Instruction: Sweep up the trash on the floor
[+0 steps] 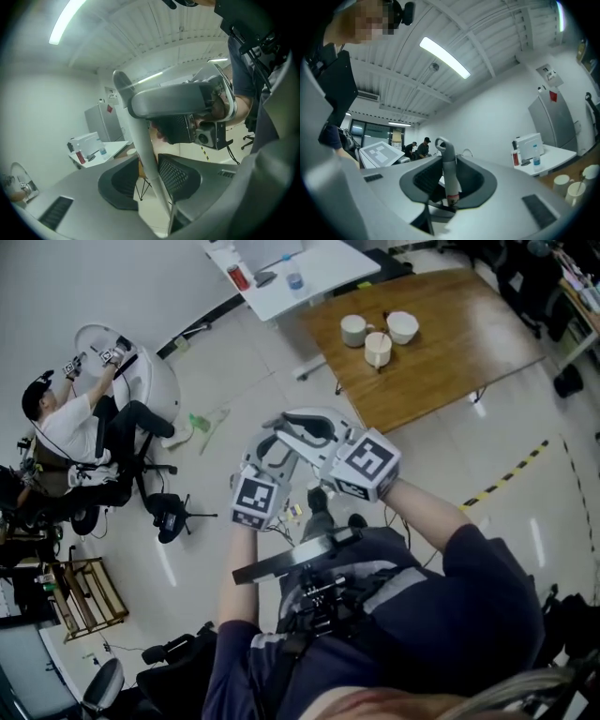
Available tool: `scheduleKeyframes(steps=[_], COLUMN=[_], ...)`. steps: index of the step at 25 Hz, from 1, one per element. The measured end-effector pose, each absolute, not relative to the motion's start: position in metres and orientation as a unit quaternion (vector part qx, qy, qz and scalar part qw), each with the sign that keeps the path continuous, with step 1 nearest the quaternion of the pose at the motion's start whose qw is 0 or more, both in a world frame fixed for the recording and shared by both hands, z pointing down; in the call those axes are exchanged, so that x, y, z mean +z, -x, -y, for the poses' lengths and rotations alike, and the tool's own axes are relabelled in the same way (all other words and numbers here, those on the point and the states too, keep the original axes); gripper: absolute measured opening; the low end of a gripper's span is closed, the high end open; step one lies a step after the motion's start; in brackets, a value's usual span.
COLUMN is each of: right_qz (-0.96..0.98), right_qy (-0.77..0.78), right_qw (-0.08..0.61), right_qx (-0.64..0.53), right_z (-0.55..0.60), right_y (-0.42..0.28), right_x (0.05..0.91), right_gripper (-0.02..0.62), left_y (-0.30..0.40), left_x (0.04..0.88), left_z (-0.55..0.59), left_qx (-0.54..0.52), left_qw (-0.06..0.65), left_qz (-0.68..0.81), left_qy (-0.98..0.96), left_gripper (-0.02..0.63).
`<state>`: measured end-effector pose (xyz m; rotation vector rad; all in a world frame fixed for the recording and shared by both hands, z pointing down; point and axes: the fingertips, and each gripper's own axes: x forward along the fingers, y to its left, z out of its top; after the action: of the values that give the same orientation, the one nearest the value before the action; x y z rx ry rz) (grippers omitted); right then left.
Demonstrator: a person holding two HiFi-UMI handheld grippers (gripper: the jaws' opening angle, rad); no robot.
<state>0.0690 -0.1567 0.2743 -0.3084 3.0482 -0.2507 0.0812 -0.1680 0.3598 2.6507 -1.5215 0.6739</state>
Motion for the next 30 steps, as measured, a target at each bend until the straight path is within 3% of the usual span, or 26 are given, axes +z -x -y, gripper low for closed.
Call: scheduleKeyframes(steps=[25,30], right_qz=[-0.921,-0.909], right_qy=[0.374,0.397], right_qw=[-0.053,-0.072], right_qx=[-0.099,-0.108], right_z=[0.351,0.376], right_y=[-0.001,0.020], right_x=[0.352,0.377], right_gripper=[0.109,0.109], left_y=[-0.019,0.001], left_x=[0.427,0.452], left_z=[0.357,0.382], left_qx=[0.213,0.201], left_qw=[-0.023,0.003], left_qz=[0.291,0.296], left_qy=[-0.932,-0.934], left_gripper=[0.126,0.112])
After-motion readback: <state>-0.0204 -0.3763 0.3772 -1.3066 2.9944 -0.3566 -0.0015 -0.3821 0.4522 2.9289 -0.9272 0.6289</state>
